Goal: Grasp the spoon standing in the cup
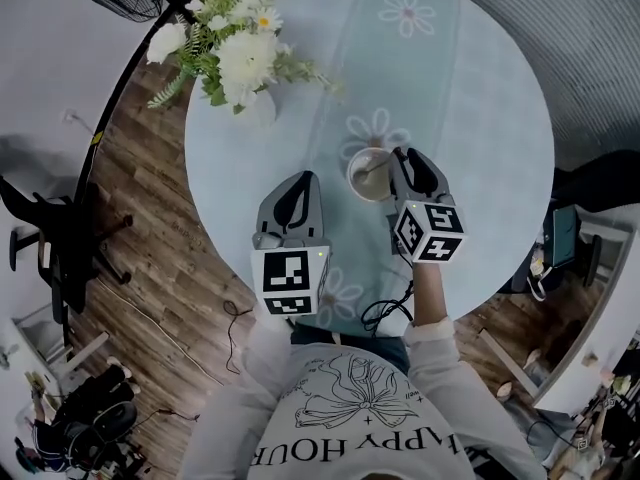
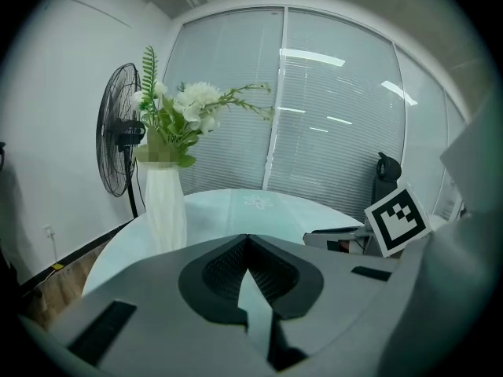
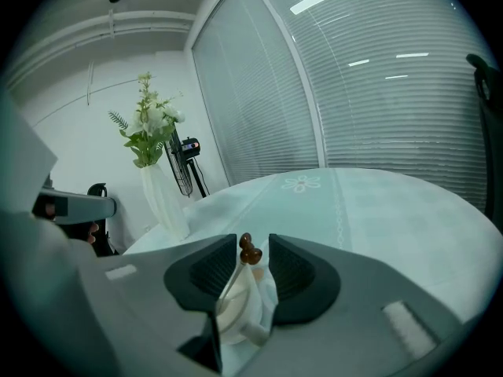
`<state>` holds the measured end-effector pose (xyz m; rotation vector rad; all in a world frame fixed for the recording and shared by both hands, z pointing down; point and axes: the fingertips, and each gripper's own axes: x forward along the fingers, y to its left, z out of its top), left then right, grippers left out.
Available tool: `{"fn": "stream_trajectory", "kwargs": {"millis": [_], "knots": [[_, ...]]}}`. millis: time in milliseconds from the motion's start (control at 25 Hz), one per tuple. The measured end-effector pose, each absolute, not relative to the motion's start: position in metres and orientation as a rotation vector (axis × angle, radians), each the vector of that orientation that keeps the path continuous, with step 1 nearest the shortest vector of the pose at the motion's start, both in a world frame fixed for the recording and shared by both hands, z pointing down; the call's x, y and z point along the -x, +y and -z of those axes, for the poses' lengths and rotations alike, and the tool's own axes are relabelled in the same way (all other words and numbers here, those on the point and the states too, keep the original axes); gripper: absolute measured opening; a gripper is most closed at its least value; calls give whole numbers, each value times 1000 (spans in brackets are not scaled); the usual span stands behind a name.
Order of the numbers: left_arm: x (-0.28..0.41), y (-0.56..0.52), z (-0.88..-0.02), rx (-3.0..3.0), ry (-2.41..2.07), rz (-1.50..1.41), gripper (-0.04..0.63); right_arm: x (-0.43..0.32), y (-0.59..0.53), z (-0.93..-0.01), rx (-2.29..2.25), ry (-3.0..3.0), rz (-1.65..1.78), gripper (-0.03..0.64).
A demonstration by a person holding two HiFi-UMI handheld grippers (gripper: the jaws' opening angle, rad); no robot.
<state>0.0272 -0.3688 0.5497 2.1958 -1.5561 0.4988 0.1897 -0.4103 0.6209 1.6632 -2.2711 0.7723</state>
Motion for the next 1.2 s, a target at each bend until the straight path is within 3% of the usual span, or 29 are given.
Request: {"fn": "stream_trajectory", "kwargs": {"millis": [640,1200], "knots": [[-23,-366,-554,-2180,-1553,-503,5,-186,-412,-627,-1647,-2254,-742,78],[-24,-351,-525,-2248,-1542,-460,6,-188,-388,-574,-1738,-2319,-723,48]]}}
